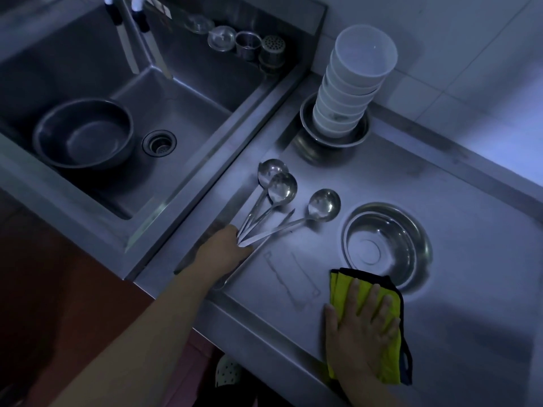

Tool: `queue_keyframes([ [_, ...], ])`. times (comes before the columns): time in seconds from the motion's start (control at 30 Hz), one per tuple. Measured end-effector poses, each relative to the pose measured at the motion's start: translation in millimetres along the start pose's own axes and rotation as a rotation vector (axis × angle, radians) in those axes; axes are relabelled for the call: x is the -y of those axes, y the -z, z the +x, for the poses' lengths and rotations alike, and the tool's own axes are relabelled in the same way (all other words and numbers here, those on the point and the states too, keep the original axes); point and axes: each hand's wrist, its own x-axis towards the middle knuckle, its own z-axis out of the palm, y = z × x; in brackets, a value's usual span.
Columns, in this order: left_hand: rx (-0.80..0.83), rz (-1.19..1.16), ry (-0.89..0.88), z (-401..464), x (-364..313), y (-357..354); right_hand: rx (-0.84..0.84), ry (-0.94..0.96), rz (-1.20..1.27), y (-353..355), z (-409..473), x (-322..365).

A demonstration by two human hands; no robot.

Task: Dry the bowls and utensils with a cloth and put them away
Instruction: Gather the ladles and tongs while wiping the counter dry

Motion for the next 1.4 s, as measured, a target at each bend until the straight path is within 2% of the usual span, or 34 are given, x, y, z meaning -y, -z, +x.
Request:
queue_keyframes([
  [0.17, -0.111, 0.009, -0.053, -5.1, 0.5, 2.1, 0.016, 0.032, 0.000, -1.8, 0.5, 0.1],
  [0.43, -0.159, -0.009, -0.012, -2.2, -0.5, 9.5, 0.007, 0.168, 0.008, 3.3, 23.8, 32.1],
  [0.6, -0.321, 0.030, -0.015, -1.5, -2.7, 37.0, 0.040, 0.215, 0.090, 19.2, 73.2, 77.3],
  [0.8, -0.502, -0.026, -0.011, 8.9, 7.6, 82.1, 0.032, 0.262, 0.107, 37.7, 154.6, 136.3],
  [1.03, -0.541, -0.089, -0.010, 10.5, 33.6, 101.1, -0.002, 0.348, 0.109, 44.0, 207.7, 203.6],
  [1.17, -0.579, -0.091, 0.016, 1.8, 48.9, 109.9, 0.004, 0.406, 0.098, 40.5, 182.8, 219.0],
  [1.4, -0.564, -0.168, 0.035, -7.8, 48.4, 124.7, -0.036, 0.600, 0.102, 14.0, 57.4, 228.6],
])
